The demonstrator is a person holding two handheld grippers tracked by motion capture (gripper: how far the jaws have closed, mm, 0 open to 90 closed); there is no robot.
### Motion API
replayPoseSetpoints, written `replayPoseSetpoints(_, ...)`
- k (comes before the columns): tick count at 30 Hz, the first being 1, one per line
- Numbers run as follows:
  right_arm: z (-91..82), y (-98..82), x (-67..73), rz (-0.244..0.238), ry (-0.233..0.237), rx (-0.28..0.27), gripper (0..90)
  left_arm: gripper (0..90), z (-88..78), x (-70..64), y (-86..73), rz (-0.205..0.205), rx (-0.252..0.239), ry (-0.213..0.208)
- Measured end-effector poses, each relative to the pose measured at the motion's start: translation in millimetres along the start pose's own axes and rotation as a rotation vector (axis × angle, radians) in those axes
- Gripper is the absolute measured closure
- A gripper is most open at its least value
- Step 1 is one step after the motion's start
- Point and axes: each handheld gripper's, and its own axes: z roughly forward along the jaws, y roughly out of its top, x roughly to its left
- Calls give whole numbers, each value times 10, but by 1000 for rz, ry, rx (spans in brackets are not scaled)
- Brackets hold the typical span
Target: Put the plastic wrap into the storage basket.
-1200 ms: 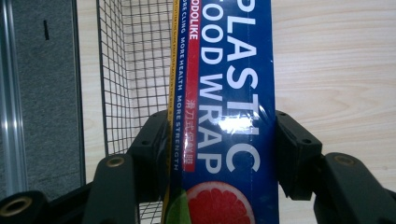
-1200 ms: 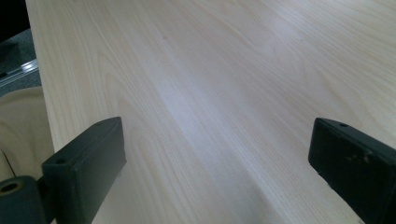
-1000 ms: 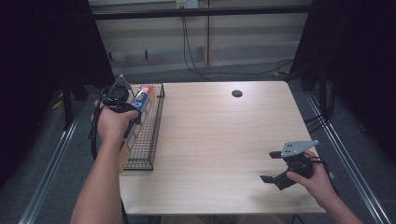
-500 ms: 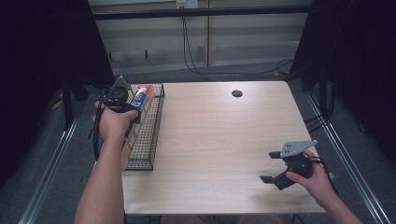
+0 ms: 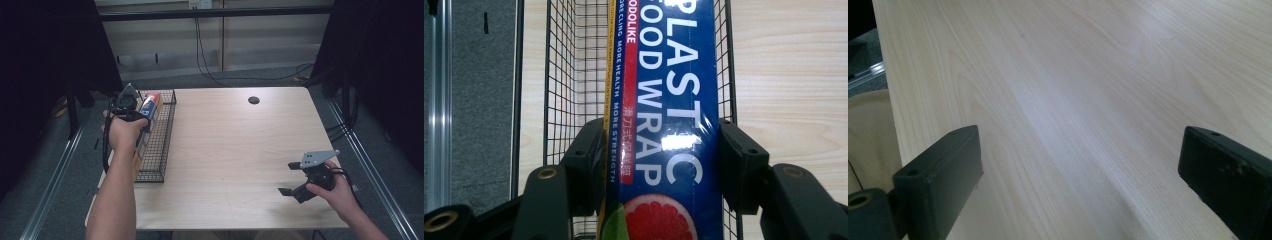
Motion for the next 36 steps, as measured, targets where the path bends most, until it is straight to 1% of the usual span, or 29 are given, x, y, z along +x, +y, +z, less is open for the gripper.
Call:
replayPoseSetpoints(2, -1, -1, 1, -1, 0, -2, 37, 446, 11, 1, 6, -2, -2, 5)
replayPoseSetpoints(3, -1, -2, 1, -3, -2, -2, 37, 446, 15, -3, 9, -14, 1, -2)
replayPoseSetpoints(6, 1, -4, -1, 0, -1, 2, 37, 446, 34, -4, 12, -12, 4, -1)
replayPoseSetpoints(7, 0, -4, 0, 1, 0, 2, 37, 446, 38, -10, 13, -18, 4, -2)
replayPoseSetpoints(9, 0, -4, -2, -5, -3, -2, 37, 445, 46, 0, 20, -5, 9, -2)
replayPoseSetpoints(12, 0, -5, 0, -6, -1, -4, 37, 446, 61, 3, 28, -15, 8, -1)
replayPoseSetpoints(13, 1, -5, 2, -4, 0, -3, 36, 445, 68, -2, 29, -25, 6, -3)
replayPoseSetpoints(14, 1, -5, 3, -6, 3, -3, 37, 445, 72, 9, 34, -15, 7, -2)
replayPoseSetpoints(20, -3, -3, -1, -10, 0, -5, 37, 445, 104, 15, 35, -36, 10, -6)
replayPoseSetpoints(21, -4, -3, 1, -8, 0, -4, 37, 445, 110, 27, 38, -25, 11, -2)
replayPoseSetpoints(26, -1, -4, 0, -11, 0, -5, 37, 445, 149, 38, 40, -29, 11, -6)
replayPoseSetpoints(28, -1, -5, -3, -12, -1, -5, 37, 445, 167, 27, 39, -47, 12, -9)
replayPoseSetpoints(31, 1, -8, -4, -10, 0, -1, 37, 445, 193, 41, 48, -33, 16, -5)
replayPoseSetpoints(33, 1, -9, -4, -11, -1, -1, 37, 445, 209, 36, 50, -48, 16, -8)
replayPoseSetpoints(34, 1, -10, -5, -10, -1, 0, 37, 445, 218, 44, 54, -40, 20, -8)
replayPoseSetpoints(36, 0, -10, -5, -9, 0, -1, 37, 445, 238, 42, 55, -51, 20, -8)
